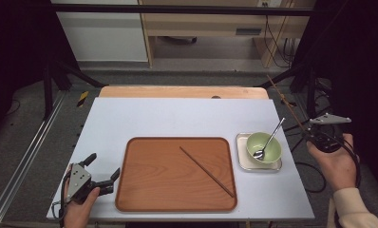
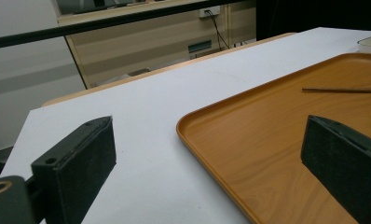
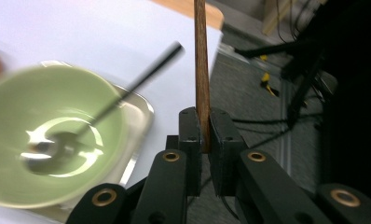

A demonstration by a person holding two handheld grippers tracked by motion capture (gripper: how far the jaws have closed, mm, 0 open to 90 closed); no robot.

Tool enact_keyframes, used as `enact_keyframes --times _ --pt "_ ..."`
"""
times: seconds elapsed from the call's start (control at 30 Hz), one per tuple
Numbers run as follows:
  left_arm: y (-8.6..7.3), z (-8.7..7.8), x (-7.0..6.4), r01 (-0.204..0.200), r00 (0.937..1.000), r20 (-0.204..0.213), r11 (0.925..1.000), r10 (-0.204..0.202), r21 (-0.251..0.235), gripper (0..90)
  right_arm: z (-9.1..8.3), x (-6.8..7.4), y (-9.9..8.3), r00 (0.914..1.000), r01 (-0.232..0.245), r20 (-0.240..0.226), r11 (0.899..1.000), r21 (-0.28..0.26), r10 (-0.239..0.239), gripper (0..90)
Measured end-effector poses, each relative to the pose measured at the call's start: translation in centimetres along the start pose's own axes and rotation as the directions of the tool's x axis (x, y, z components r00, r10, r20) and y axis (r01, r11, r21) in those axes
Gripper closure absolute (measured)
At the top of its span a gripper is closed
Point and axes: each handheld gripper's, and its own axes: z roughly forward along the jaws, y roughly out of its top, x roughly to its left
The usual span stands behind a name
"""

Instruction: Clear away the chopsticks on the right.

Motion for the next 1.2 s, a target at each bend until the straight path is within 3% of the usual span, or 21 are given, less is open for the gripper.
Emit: enact_keyframes --times 0.13,0.3,0.7,0.93,1.2 --pt "0.0 0.0 0.0 -0.002 1.0 0.002 1.0 0.002 -0.001 2.9 -1.8 1.8 1.3 0.9989 0.009 -0.046 0.999 -0.039 -0.011 84.7" --pt "0.0 -0.1 0.1 -0.002 1.0 0.0 1.0 0.002 -0.003 2.9 -3.1 5.2 2.5 0.9916 0.047 -0.118 0.997 -0.056 -0.053 84.7" --pt "0.0 0.0 0.0 -0.005 1.0 0.002 1.0 0.005 -0.001 2.9 -3.0 12.4 3.2 0.9514 0.12 -0.283 0.993 -0.021 -0.121 84.7" --pt "0.1 0.0 0.0 -0.009 0.9999 0.004 1.0 0.009 0.002 2.9 -2.8 14.8 3.3 0.932 0.143 -0.335 0.99 -0.011 -0.139 84.7" --pt "0.1 0.0 0.0 -0.007 1.0 0.006 1.0 0.007 0.001 2.9 -2.2 16.3 2.9 0.9186 0.151 -0.37 0.989 0.003 -0.139 84.7"
